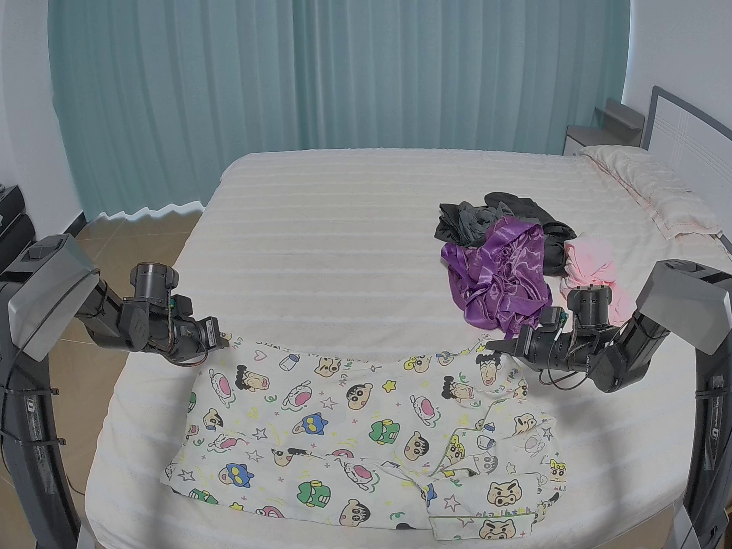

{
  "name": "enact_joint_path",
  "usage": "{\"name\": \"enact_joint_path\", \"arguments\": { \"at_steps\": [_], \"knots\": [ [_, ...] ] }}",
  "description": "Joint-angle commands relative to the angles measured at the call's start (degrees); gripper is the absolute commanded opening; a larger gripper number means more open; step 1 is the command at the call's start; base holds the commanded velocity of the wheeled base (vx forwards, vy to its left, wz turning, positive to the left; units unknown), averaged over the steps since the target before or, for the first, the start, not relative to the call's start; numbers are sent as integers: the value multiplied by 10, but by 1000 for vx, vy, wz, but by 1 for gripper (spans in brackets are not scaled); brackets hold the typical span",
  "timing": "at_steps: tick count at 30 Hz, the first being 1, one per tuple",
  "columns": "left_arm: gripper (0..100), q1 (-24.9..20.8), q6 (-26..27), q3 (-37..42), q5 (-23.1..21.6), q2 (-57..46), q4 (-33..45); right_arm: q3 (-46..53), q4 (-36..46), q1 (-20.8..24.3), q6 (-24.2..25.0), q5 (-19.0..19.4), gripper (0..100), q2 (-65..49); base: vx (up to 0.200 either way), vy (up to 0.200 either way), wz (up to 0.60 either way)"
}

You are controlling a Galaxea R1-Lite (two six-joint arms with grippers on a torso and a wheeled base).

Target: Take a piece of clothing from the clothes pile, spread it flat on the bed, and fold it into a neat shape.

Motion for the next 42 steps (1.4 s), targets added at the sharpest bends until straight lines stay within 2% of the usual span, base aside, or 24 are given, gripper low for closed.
{"name": "enact_joint_path", "arguments": {
  "at_steps": [1, 11, 12, 15, 26, 30, 31, 34, 42],
  "knots": [
    [0, 5, 1, 25, -3, -36, -1, 27, 0, -6, 0, 18, 0, -37, 0, 0, 0],
    [0, 22, 9, 51, -4, -57, -1, 81, 0, -15, -5, 61, 0, -76, 0, 0, 0],
    [0, 26, 25, 74, -5, -67, -1, 105, -1, -15, -7, 81, 0, -94, 0, 0, 0],
    [0, 30, 46, 97, -6, -71, -2, 127, -1, -16, -10, 93, 0, -105, 0, 0, 0],
    [0, 37, 91, 187, -34, -110, -21, 213, -1, -19, -70, 130, 0, -128, 0, 0, 0],
    [0, 40, 109, 201, -34, -114, -21, 230, 0, -19, -83, 133, 0, -134, 0, 0, 0],
    [0, 42, 140, 221, -34, -115, -21, 259, 0, -19, -107, 132, 0, -133, 0, 0, 0],
    [0, 41, 160, 235, -33, -111, -22, 277, 0, -18, -129, 132, 0, -124, 0, 0, 0],
    [0, 39, 164, 252, -31, -92, -23, 303, 7, -8, -134, 130, 0, -121, 0, 0, 0]
  ]
}}
